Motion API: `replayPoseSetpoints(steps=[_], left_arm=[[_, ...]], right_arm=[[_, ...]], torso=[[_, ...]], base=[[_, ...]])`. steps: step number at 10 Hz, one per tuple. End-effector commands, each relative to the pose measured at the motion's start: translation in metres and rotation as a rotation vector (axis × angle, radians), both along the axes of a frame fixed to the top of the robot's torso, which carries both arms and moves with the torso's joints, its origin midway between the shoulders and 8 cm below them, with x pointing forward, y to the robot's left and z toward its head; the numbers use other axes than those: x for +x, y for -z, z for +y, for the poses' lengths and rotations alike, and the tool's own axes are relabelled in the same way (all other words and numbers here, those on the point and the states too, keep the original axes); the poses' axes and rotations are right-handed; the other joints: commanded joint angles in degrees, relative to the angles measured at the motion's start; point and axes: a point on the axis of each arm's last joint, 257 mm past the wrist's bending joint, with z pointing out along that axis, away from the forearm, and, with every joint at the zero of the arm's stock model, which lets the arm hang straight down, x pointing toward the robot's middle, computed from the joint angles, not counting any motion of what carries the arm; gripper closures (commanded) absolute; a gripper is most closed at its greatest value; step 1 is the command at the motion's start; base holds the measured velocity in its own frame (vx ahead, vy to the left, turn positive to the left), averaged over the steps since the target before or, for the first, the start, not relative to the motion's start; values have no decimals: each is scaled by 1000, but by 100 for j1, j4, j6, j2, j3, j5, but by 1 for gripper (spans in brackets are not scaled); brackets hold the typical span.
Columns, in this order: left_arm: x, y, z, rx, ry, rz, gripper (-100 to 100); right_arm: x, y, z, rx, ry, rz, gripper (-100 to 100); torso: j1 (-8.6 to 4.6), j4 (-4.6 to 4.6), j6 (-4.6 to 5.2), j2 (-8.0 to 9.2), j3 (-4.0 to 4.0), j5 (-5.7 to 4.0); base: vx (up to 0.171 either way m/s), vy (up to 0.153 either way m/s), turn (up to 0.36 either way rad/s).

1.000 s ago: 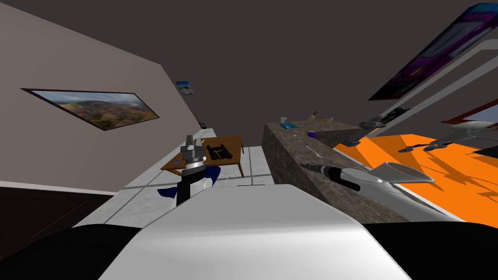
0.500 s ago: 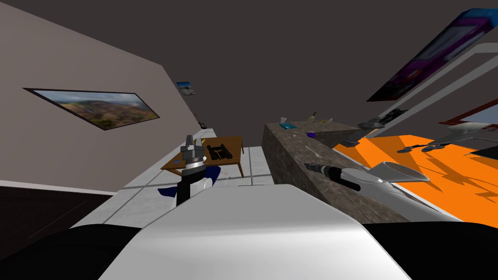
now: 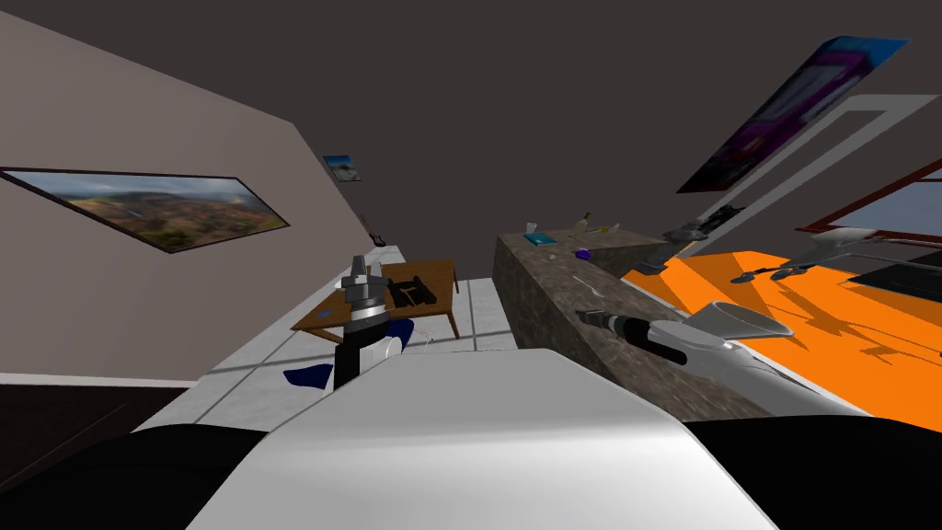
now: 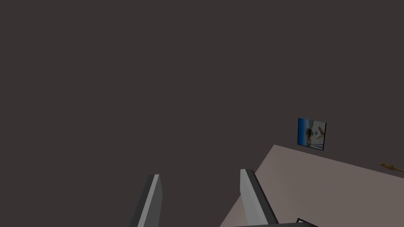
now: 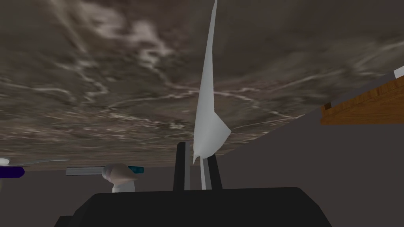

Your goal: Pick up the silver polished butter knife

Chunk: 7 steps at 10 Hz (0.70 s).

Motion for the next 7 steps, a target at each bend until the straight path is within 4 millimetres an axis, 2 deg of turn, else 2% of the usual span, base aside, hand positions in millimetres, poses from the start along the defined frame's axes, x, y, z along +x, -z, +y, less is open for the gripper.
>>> replayPoseSetpoints(steps=[1,7], left_arm=[[0,0,0,0,0,0,0],[0,0,0,0,0,0,0]], right_arm=[[-4,-3,5,-7,-24,-3,100],[-16,-9,17,-3,-63,-6,100]], torso=[[0,0,0,0,0,0],[10,0,-1,3,2,6]], base=[[66,5,-68],[60,3,-79]])
